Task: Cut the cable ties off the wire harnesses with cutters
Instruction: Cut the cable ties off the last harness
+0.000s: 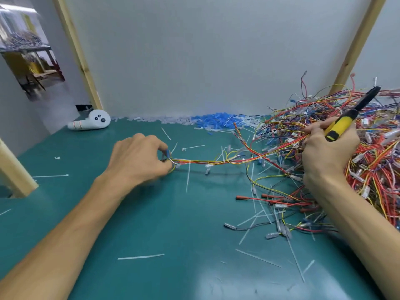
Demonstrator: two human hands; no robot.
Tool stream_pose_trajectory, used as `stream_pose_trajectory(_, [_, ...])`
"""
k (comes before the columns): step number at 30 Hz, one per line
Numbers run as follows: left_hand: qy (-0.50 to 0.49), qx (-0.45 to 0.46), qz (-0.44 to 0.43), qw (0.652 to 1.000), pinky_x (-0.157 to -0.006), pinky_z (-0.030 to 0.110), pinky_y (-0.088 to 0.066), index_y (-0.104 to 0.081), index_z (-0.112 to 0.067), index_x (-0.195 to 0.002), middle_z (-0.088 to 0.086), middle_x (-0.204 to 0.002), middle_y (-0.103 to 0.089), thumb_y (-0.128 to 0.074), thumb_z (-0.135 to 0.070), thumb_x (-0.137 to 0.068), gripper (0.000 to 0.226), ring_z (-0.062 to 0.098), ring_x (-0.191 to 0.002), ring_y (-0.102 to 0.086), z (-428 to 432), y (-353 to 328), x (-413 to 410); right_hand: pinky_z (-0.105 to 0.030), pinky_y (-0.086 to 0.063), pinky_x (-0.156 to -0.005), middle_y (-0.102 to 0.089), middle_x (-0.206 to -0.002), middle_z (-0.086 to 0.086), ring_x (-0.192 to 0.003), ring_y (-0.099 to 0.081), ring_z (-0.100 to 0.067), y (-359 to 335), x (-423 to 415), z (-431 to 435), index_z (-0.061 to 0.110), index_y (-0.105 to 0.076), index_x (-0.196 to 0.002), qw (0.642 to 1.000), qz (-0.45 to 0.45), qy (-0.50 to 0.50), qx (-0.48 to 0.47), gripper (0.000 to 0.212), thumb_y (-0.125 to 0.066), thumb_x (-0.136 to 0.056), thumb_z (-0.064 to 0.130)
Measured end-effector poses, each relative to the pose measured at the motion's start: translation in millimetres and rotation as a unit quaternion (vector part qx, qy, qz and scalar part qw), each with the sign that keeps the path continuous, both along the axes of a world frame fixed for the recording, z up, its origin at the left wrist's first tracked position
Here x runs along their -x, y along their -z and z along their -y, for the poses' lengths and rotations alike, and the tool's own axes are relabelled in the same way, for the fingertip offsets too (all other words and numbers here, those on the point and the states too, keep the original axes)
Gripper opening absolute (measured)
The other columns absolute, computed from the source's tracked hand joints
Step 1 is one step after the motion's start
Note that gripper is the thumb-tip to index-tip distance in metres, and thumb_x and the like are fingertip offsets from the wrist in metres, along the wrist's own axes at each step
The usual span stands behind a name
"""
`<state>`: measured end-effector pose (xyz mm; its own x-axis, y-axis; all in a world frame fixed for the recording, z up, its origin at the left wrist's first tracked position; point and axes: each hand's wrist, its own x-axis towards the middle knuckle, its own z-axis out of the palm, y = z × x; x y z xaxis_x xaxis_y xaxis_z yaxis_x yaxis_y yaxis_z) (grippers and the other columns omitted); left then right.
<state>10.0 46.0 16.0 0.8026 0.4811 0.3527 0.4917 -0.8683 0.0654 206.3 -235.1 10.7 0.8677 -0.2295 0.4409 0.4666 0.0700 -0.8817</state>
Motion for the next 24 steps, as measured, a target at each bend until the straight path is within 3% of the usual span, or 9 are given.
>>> stream_pose_trajectory(3, [-0.026,0.075,0.056,0.995,-0.067,0.036,-0.039,-0.070,-0.038,-0.091,-0.004,-0.070,-0.064,-0.061,-0.044,-0.085,0.012,0.028,-0.088,-0.056,-1,5,-4,-0.049,-0.053,-0.074,-0.069,-0.089,-0.010,-0.076,-0.061,-0.028,2,2,-1,0.022,-0.050,-0.091,1.000,0.003,-0.012,0.007,0.022,-0.053,-0.094,0.000])
stream_pose_trajectory(7, [-0.041,0.143,0.104,0.983,-0.081,0.039,-0.054,-0.064,-0.038,-0.093,-0.016,-0.066,-0.072,-0.053,-0.046,-0.090,0.014,0.024,-0.081,-0.069,5,8,-7,-0.055,-0.055,-0.080,-0.068,-0.092,-0.011,-0.080,-0.061,-0.028,4,6,-3,0.026,-0.049,-0.090,0.999,0.014,-0.024,0.023,0.026,-0.053,-0.096,0.000])
stream_pose_trajectory(10, [-0.019,0.209,0.185,0.960,-0.092,0.044,-0.055,-0.064,-0.048,-0.116,-0.023,-0.099,-0.075,-0.052,-0.045,-0.093,0.026,0.024,-0.088,-0.074,10,6,-9,-0.050,-0.052,-0.080,-0.066,-0.088,-0.007,-0.078,-0.061,-0.022,6,10,-6,0.028,-0.048,-0.089,0.998,0.037,-0.052,0.027,0.031,-0.052,-0.097,-0.002])
stream_pose_trajectory(14, [0.148,0.498,0.338,0.784,-0.099,0.035,-0.050,-0.071,-0.021,-0.125,-0.006,-0.123,-0.074,-0.059,-0.006,-0.087,0.042,0.019,-0.111,-0.073,15,1,-14,-0.035,-0.046,-0.065,-0.067,-0.083,-0.004,-0.070,-0.057,-0.017,15,24,-16,0.022,-0.051,-0.091,0.985,0.069,-0.132,0.088,0.031,-0.054,-0.096,-0.009])
stream_pose_trajectory(16, [0.174,0.591,0.324,0.718,-0.099,0.035,-0.051,-0.067,-0.015,-0.124,0.002,-0.119,-0.075,-0.062,-0.011,-0.082,0.043,0.023,-0.111,-0.073,18,2,-14,-0.037,-0.048,-0.062,-0.066,-0.079,0.000,-0.070,-0.059,-0.018,18,32,-20,0.021,-0.052,-0.091,0.971,0.100,-0.167,0.141,0.033,-0.055,-0.095,-0.011])
stream_pose_trajectory(17, [0.161,0.606,0.301,0.718,-0.098,0.035,-0.052,-0.067,-0.018,-0.124,0.003,-0.113,-0.076,-0.063,-0.020,-0.079,0.045,0.023,-0.105,-0.075,19,4,-14,-0.040,-0.050,-0.063,-0.065,-0.078,0.002,-0.071,-0.059,-0.019,19,37,-21,0.020,-0.053,-0.090,0.961,0.117,-0.185,0.168,0.033,-0.055,-0.094,-0.012])
stream_pose_trajectory(18, [0.140,0.580,0.271,0.755,-0.093,0.034,-0.051,-0.068,-0.026,-0.124,0.002,-0.103,-0.075,-0.063,-0.028,-0.078,0.046,0.020,-0.098,-0.074,19,8,-15,-0.044,-0.052,-0.065,-0.065,-0.077,0.002,-0.072,-0.060,-0.024,19,42,-22,0.021,-0.053,-0.089,0.951,0.135,-0.203,0.192,0.033,-0.055,-0.092,-0.012])
stream_pose_trajectory(21, [0.093,0.350,0.119,0.925,-0.085,0.033,-0.046,-0.060,-0.047,-0.135,-0.001,-0.079,-0.059,-0.069,-0.044,-0.089,0.047,0.017,-0.082,-0.058,17,25,-24,-0.052,-0.050,-0.066,-0.064,-0.078,0.002,-0.073,-0.058,-0.035,20,53,-22,0.022,-0.054,-0.088,0.920,0.172,-0.248,0.250,0.023,-0.050,-0.083,-0.001])
stream_pose_trajectory(24, [0.077,0.235,0.010,0.969,-0.098,0.035,-0.040,-0.060,-0.053,-0.129,-0.008,-0.087,-0.048,-0.059,-0.053,-0.096,0.033,0.021,-0.101,-0.050,18,41,-28,-0.048,-0.049,-0.064,-0.064,-0.078,0.005,-0.072,-0.059,-0.029,22,58,-22,0.018,-0.057,-0.088,0.902,0.180,-0.279,0.274,0.019,-0.049,-0.080,0.002])
